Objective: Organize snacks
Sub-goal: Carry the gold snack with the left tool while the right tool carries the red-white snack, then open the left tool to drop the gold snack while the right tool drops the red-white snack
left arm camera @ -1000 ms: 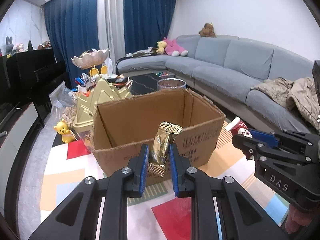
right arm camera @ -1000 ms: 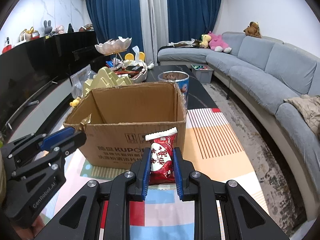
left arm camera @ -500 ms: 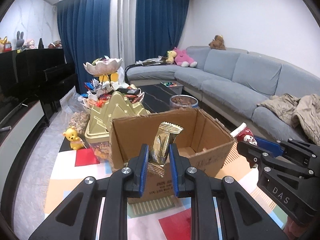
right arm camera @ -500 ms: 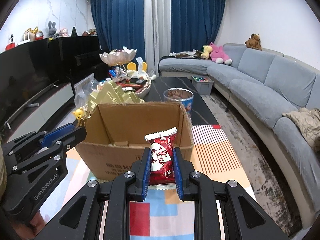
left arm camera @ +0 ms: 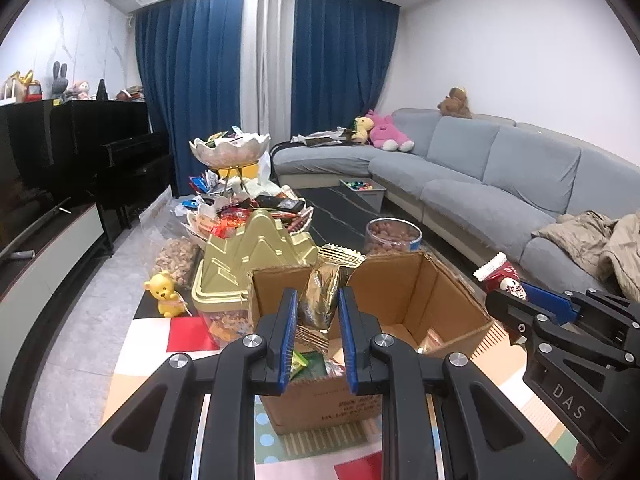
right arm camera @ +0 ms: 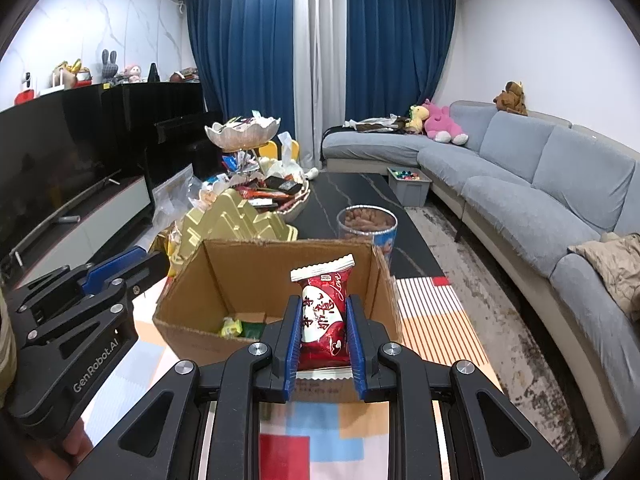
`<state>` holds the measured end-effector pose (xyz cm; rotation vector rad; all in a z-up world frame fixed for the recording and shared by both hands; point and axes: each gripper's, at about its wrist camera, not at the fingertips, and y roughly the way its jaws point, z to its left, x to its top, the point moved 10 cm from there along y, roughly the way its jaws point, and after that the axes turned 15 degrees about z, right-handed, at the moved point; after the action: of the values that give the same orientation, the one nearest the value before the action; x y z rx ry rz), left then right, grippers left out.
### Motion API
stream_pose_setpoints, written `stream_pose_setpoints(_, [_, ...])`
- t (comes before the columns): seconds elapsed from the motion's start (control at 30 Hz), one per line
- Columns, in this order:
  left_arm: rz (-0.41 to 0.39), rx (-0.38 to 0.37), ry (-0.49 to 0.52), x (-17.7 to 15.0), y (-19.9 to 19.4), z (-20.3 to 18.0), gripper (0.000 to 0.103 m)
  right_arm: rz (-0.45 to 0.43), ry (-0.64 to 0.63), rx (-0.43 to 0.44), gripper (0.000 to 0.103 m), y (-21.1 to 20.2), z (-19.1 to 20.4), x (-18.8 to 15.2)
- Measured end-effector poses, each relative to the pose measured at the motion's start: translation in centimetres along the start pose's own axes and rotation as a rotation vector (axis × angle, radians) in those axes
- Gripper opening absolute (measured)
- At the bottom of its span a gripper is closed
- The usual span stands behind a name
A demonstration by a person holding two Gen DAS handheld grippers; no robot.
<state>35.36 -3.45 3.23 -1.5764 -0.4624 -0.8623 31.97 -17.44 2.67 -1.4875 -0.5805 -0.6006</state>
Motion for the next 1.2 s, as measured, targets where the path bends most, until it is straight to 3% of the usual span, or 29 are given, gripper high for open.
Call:
stream_pose_setpoints(0.53, [0.039, 0.035, -0.021, 0.9, 4.2, 1.2, 0.022, -0.001, 0.010, -0.002, 0.023, 3.3, -0.4, 3.1])
stream_pose_setpoints(1.2, [0.084, 0.056, 0.002, 0.6, 7.7, 1.8, 0.022, 0.052, -0.005, 0.014, 0.023, 8.2, 0.3, 3.7])
